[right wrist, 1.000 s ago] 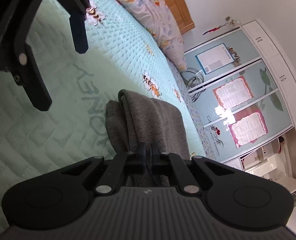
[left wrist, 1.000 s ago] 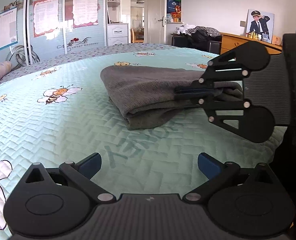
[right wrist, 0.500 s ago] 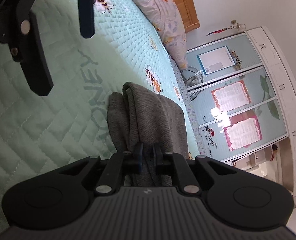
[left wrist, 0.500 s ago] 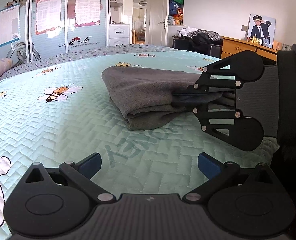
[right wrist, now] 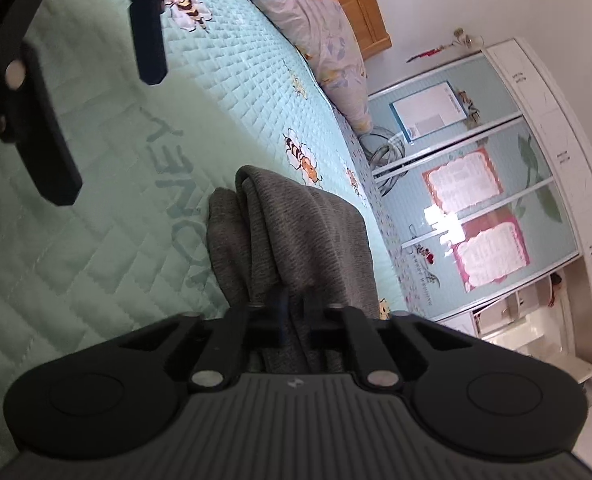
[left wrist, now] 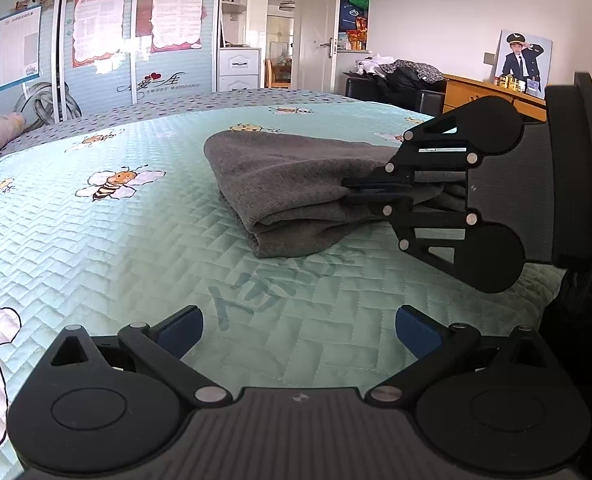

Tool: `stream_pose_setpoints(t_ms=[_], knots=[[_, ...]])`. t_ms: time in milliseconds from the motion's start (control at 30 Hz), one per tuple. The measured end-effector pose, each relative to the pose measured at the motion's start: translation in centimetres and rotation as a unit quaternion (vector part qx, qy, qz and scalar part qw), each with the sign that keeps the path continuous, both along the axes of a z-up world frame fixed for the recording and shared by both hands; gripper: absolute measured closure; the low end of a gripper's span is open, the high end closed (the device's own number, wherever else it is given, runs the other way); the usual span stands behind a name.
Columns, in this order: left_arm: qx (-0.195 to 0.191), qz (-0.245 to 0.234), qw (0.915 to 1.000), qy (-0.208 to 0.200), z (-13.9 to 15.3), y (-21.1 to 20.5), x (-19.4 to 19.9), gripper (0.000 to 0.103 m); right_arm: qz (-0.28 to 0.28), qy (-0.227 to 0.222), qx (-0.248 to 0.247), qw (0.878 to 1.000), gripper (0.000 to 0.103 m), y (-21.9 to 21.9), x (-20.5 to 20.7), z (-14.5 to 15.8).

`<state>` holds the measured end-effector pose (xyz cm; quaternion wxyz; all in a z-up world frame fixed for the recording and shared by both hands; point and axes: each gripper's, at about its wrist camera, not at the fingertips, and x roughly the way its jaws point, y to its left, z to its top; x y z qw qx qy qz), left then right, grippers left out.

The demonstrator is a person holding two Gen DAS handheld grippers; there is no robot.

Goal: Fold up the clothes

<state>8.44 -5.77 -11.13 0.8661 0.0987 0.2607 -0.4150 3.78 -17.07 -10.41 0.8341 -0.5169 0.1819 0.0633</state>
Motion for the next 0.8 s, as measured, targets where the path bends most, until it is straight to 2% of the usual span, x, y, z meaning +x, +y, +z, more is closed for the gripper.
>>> stream_pose_setpoints(t_ms=[233,400,500,633,700,767,800], knots=[[-0.003,-0.002,1.0000,-0.003,0.0,0.0,-0.2,0.001,-0.005,0.002,0.024,1.000,0.100,0.1,0.0,0.8],[-0.006,0.010,0.9999,-0.003,0.1,0.4,0.1,0.001,0.008,-0.014,0.055,0.998,0.101,1.9,-0.7,1.8],[-0.002,0.018,0.9998,0.000,0.0,0.5,0.3,0.001,0.015,-0.002,0.067,0.998,0.103,2.7,-0.9,0.8],[-0.004,0.015,0.9998,-0.009,0.5,0.9,-0.2,0.001,-0.003,-0.004,0.104,0.995,0.103,2.1,-1.1,0.3],[-0.015,0.016,0.9997,-0.013,1.0,1.1,-0.1,0.001,-0.018,-0.023,0.155,0.988,0.102,0.8,-1.8,1.9],[-0.034,0.012,0.9992,-0.017,1.8,0.9,0.2,0.001,-0.034,-0.047,0.213,0.975,0.100,-0.7,-2.7,4.0],[-0.045,0.008,0.9988,-0.019,2.4,0.6,0.4,0.001,-0.050,-0.052,0.226,0.971,0.098,-1.8,-2.6,4.4]])
